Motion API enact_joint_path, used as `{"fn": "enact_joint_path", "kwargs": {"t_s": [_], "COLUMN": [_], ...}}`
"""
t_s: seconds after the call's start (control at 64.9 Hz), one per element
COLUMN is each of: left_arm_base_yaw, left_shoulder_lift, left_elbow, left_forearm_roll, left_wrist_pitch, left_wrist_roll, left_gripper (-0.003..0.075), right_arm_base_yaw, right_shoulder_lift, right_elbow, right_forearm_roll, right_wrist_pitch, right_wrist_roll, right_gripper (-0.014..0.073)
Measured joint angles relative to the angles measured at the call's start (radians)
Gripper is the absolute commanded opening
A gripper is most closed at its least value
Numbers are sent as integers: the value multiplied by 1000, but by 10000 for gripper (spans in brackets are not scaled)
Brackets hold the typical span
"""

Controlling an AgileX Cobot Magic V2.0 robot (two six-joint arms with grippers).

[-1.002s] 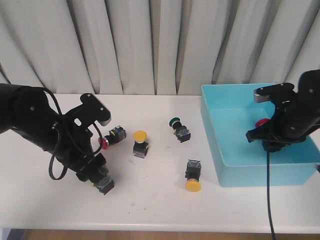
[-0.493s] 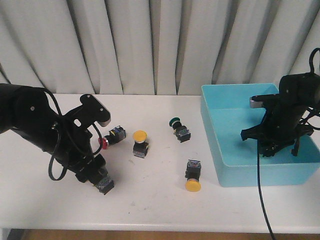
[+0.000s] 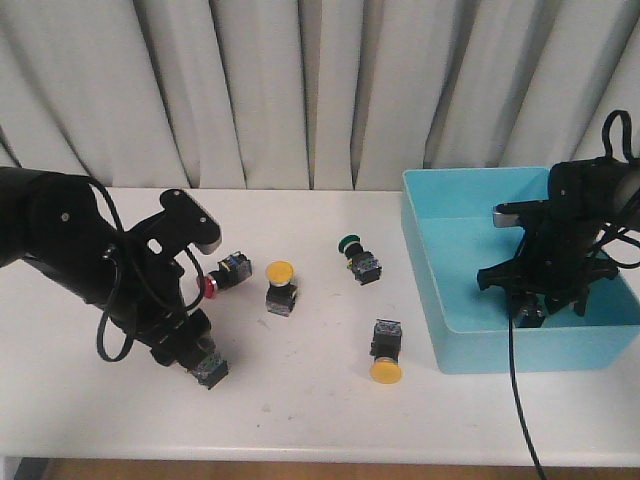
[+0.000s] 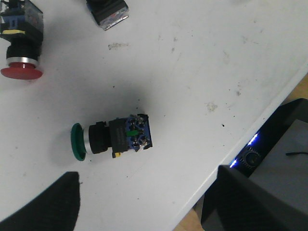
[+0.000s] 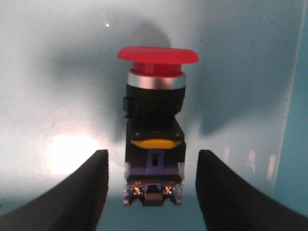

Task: Pick red and yellow buttons and place in box
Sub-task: 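Lower the red button into the box, open the right gripper, withdraw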

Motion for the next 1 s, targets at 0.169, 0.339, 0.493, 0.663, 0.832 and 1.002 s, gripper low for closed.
{"fn": "enact_joint_path", "kwargs": {"t_s": [0.169, 0.339, 0.493, 0.663, 0.832, 1.002], "left_arm_base_yaw": [0, 0, 0, 0, 0, 0], "left_shoulder_lift": [0, 0, 0, 0, 0, 0], "left_elbow": [0, 0, 0, 0, 0, 0], "left_forearm_roll": [1, 1, 2, 3, 5, 5], "left_wrist_pitch": [0, 0, 0, -1, -8, -26], "left_wrist_roll": [0, 0, 0, 0, 0, -2], "left_gripper": [566, 566, 566, 566, 566, 566], "right_arm_base_yaw": [0, 4, 52, 190, 336, 438], "right_shoulder_lift": [-63, -221, -409, -629, -817, -963], "right_elbow": [0, 0, 33, 190, 384, 566], "right_forearm_roll": [17, 86, 127, 130, 130, 130], "right_wrist_pitch": [27, 70, 91, 48, -31, -101], "right_wrist_roll": [0, -26, -63, -75, -76, -76], "right_gripper": [426, 426, 426, 426, 426, 426]}}
